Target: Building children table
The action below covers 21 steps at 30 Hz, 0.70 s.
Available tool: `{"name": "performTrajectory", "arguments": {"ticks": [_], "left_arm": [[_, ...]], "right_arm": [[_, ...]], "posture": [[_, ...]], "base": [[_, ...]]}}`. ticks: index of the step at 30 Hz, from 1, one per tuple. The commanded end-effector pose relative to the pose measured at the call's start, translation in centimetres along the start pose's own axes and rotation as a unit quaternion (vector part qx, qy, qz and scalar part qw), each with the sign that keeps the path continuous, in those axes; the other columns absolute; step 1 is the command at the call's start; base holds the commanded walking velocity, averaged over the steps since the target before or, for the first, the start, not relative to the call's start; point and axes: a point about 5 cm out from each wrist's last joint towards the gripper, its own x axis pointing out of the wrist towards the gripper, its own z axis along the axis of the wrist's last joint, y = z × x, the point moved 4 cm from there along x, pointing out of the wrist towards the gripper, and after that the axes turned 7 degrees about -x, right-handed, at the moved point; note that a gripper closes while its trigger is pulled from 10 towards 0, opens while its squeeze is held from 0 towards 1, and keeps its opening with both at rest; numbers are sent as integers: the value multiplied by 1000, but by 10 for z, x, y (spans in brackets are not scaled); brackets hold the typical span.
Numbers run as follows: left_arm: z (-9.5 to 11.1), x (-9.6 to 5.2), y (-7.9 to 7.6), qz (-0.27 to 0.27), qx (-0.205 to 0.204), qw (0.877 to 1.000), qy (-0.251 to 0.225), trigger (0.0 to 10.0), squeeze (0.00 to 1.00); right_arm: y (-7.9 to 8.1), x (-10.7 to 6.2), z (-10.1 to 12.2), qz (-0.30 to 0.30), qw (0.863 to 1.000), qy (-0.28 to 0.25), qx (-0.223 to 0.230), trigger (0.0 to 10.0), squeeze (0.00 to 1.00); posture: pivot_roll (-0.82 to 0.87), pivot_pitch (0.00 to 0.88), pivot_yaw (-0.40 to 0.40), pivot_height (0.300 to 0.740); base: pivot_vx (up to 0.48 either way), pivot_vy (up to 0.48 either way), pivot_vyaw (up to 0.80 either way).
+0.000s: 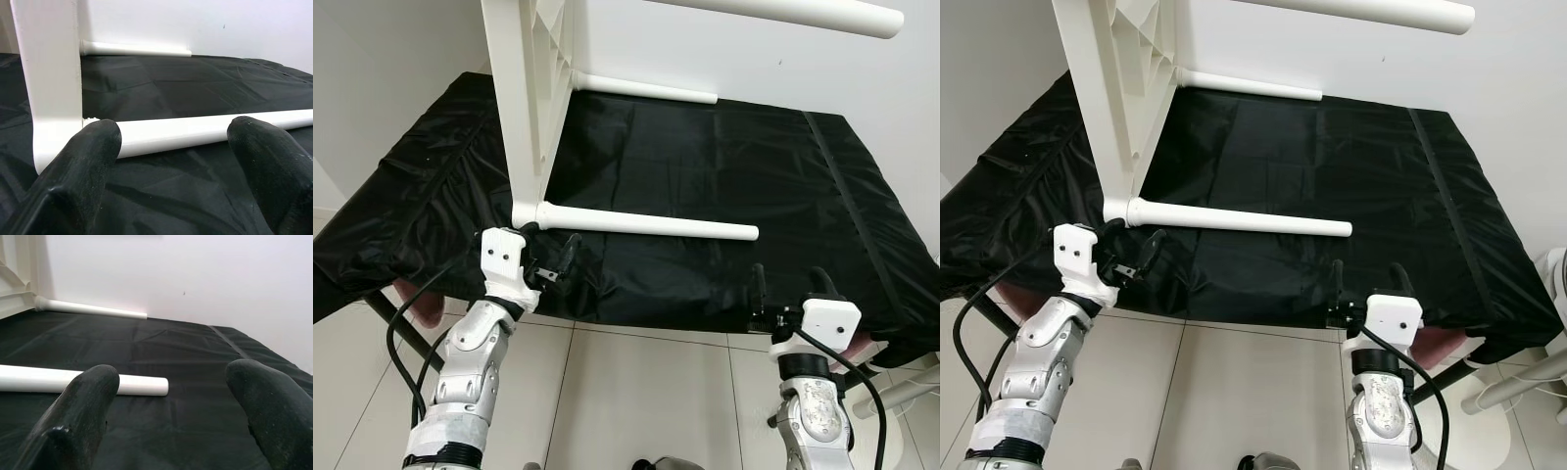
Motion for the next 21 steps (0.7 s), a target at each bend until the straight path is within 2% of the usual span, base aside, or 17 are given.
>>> {"name": "performTrajectory", "arguments": {"ticks": [1, 21], "left_arm": [[-4, -1, -3, -14, -7, 1000, 9, 10000, 0], [-4, -1, -9, -25, -8, 1000, 10, 10000, 0]], "right_arm": [[-3, -3, -1, -3, 1000, 0, -2, 10000, 0], [-3, -10, -7, -4, 1000, 9, -6, 10000, 0]], "posture": [[17, 2, -48, 740], [20, 0, -42, 740]], "base": [[0, 0, 0], [0, 0, 0]]}}
